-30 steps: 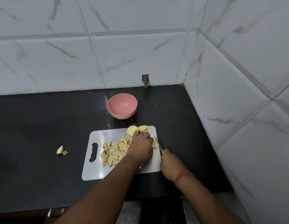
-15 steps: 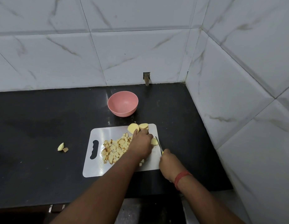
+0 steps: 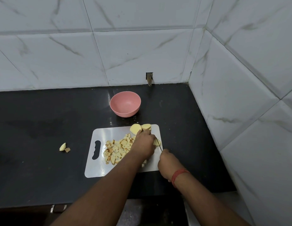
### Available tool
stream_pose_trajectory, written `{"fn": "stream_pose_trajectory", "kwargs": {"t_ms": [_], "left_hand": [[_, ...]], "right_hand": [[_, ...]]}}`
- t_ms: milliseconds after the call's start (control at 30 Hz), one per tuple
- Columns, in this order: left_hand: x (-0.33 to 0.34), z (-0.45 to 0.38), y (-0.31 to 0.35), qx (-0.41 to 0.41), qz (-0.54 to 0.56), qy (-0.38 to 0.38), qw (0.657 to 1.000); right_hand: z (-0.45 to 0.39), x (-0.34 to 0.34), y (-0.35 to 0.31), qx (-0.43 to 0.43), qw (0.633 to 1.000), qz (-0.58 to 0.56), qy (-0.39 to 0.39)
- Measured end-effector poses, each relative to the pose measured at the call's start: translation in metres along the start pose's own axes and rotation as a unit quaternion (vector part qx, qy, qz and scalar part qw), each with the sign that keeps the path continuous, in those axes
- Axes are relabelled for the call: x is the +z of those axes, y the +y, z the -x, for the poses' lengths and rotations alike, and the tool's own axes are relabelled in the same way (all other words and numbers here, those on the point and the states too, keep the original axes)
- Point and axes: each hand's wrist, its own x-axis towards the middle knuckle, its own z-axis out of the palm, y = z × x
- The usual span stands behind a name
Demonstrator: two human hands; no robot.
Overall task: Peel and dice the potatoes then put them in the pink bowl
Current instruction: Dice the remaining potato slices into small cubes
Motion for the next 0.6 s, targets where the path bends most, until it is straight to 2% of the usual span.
{"fn": "stream_pose_trajectory", "kwargs": {"t_ms": [67,233,400,600], "left_hand": [[0.001,0.0,0.0,0.001,0.0,0.006,1.0],[0.002,0.001,0.001,-0.003,0.004,0.02,1.0],[0.003,0.002,0.001,-0.009,0.02,0.023,1.0],[0.004,0.002,0.0,-0.015,0.041,0.015,0.999]], "right_hand": [[-0.001,0.0,-0.002,0.005,1.0,0.023,-0.004],[-0.007,-0.004,-0.011,0.024,0.997,0.024,-0.071],[0.007,0.0,0.009,-0.041,0.998,-0.008,-0.044],[0.028,0.013,0.028,-0.019,0.998,-0.026,-0.054]]}}
